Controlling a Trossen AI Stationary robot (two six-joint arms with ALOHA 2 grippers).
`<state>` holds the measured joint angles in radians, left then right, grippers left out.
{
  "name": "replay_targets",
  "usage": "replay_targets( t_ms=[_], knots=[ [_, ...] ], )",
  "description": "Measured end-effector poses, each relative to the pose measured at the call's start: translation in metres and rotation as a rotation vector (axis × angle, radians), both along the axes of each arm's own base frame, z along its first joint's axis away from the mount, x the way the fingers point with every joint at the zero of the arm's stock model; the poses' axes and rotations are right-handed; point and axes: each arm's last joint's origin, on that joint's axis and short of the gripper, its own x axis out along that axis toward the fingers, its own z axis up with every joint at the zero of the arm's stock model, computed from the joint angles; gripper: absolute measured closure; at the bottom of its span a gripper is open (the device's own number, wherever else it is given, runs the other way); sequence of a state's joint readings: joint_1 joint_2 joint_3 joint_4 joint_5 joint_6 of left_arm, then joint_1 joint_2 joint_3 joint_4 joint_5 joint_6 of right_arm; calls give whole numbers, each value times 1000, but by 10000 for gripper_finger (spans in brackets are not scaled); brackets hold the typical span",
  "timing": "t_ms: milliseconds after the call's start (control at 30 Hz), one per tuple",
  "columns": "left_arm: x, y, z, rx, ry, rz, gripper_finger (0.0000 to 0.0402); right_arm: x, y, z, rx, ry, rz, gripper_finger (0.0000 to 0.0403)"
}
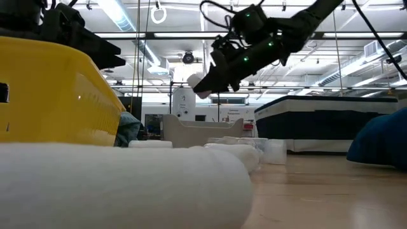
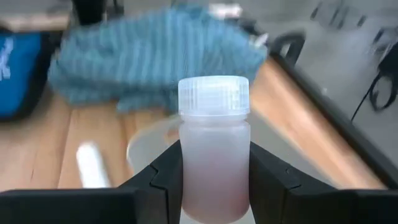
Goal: Pick & place medical supplies in basket/bin
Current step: Put the white pill bottle into the white bin
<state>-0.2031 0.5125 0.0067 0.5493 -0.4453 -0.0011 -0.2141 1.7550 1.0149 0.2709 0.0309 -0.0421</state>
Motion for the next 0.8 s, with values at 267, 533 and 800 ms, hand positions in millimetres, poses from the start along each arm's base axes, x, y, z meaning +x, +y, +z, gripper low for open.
replay_targets(
  t_ms=[267, 533, 800],
  knots=[
    [2, 0, -4, -4, 31, 0, 141, 28, -11, -23, 22, 217, 8, 268],
    [3, -1, -6, -1, 54, 3, 141, 38, -32, -33, 65, 394, -16, 268],
    [4, -1, -9, 0, 76, 10, 141, 33, -46, -47, 111, 481, -19, 268]
  ],
)
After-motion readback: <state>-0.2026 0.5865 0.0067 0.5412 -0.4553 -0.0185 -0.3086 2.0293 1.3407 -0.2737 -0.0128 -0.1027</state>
